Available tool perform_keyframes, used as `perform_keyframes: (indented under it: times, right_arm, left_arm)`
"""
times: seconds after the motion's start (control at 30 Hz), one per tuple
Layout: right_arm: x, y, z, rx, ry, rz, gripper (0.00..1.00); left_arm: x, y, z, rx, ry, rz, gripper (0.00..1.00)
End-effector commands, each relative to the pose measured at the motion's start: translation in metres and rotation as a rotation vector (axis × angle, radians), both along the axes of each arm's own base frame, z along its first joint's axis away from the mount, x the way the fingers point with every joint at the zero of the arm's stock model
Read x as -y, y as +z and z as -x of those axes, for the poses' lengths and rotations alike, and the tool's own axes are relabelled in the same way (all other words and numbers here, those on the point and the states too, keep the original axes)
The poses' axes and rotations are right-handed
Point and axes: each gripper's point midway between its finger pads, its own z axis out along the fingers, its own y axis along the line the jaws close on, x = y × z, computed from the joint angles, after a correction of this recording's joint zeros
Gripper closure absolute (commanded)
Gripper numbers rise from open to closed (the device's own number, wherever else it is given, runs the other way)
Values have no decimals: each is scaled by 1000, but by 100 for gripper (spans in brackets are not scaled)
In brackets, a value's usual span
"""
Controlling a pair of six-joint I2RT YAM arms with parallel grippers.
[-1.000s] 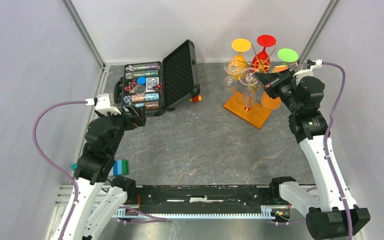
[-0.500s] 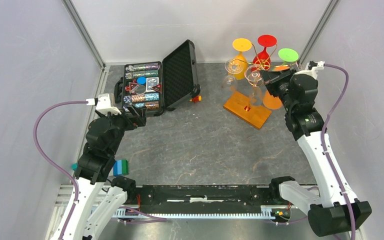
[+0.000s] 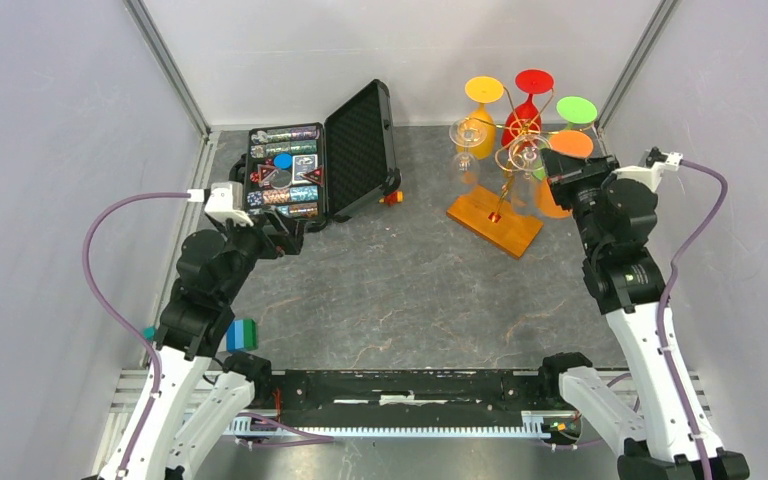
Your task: Take the wine glass off the wine glass rack
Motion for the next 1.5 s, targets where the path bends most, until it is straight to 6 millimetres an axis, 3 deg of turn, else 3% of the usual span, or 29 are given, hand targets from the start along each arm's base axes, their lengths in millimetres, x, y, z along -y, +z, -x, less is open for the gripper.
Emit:
perform_keyframes:
  times: [0.0,0.17,0.3,0.37,0.5,0.77,0.87,0.93,1.0,1.1,1.17,1.23,1.4,1.47]
  right_arm:
    - [5,13,17,50,-15,-51,100]
    - [-7,11,38,58,63,-86,100]
    - [-34,-2,57,50,226,-160,100]
    - [-48,-7,68,54,317,-203,100]
    - [-57,-7,88,82,394,-253,100]
    - [-83,-15,107,73,585,-347,100]
    - [-88,-11,110,91,626,-358,100]
    - [-90,-10,112,96,647,-358,100]
    - [-91,-3,114,122,661,-359,100]
    - [-92,4,117,150,676,-367,100]
    - [-92,5,117,153,680,-368,100]
    - [-93,4,117,150,686,-368,100]
    - [-94,-1,114,137,691,-371,100]
    - [-94,-3,113,136,690,-372,100]
  left_arm:
    - [31,9,6,30,-174,46,0]
    - [77,22,33,97,-500,60,0]
    - [111,35,62,160,-760,151,0]
    - [120,44,67,196,-814,189,0]
    - [141,54,69,246,-869,230,0]
    - [229,60,89,451,-1055,128,6]
    - [263,61,87,578,-1110,-12,13]
    - [280,60,79,625,-1123,-66,29]
    - [292,60,69,636,-1121,-85,38]
    - [307,60,65,665,-1149,-64,41]
    - [313,64,62,687,-1150,-49,34]
    - [318,68,58,710,-1145,-39,33]
    - [335,73,59,732,-1213,-19,47]
    - [339,74,60,734,-1229,-18,59]
